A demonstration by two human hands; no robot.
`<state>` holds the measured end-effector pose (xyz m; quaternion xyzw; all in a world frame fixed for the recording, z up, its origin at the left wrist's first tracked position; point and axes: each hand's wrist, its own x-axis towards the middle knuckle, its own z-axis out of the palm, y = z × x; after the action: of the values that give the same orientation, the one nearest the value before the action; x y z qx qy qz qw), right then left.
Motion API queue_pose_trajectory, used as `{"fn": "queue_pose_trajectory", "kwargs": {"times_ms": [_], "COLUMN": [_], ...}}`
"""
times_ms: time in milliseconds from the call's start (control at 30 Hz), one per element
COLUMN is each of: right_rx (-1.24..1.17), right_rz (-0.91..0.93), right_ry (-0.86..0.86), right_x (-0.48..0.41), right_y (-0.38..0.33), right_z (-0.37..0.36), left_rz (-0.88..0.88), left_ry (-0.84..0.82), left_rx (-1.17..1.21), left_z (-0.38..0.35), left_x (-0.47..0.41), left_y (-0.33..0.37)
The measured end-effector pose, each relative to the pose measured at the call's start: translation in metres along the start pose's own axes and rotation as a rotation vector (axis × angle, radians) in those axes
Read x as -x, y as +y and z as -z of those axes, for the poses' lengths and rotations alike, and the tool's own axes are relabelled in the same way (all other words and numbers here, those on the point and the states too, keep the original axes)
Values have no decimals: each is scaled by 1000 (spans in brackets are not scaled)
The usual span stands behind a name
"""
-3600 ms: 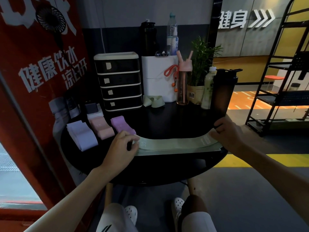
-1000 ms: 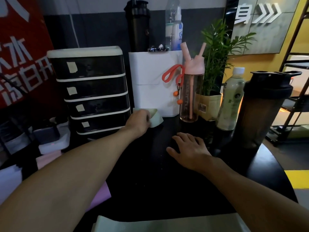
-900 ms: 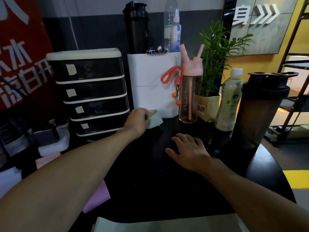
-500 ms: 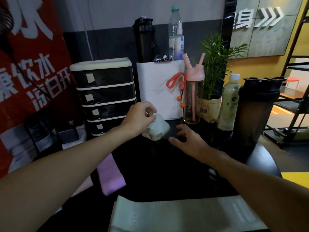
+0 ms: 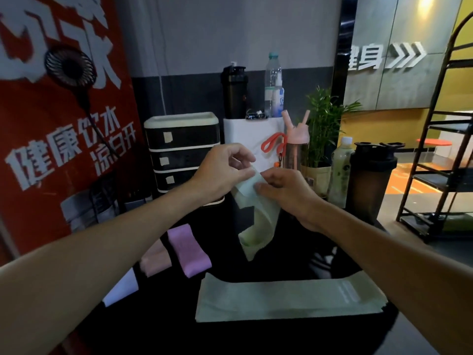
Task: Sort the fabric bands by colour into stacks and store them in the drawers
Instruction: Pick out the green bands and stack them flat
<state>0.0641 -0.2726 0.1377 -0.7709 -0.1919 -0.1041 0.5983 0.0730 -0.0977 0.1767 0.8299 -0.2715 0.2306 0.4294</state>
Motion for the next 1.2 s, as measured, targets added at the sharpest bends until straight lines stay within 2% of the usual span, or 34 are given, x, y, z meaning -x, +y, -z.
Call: {"fn": "queue_pose_trajectory", "kwargs": {"times_ms": [100, 267, 400, 533, 667, 833, 1000, 1200], "right_rx": [-13, -79, -181, -217, -277, -352, -332, -241], "right_rz": [54, 32, 34, 28, -19, -18, -35, -38], "right_ry": [68, 92, 92, 56, 82, 112, 93, 21], "right_x": [10, 24, 37, 47, 47, 51, 57, 65], "right_y": [-16, -33, -48, -58, -63, -66, -64, -55], "right_z": [-1, 7, 12, 15, 18, 16, 17, 19], "left_rz": [82, 311, 274, 197, 265, 350, 415, 430], "left_ry": [10, -121, -202, -187, -142, -69, -108, 31], "left_rx": [79, 229, 222, 180, 156, 267, 495, 579], "left_z": [7, 15, 21, 18, 13, 11, 8, 10], "left_x": [13, 33, 43, 52, 56, 59, 60, 55], "left_y": [9, 20, 25, 28, 28, 33, 39, 46]}}
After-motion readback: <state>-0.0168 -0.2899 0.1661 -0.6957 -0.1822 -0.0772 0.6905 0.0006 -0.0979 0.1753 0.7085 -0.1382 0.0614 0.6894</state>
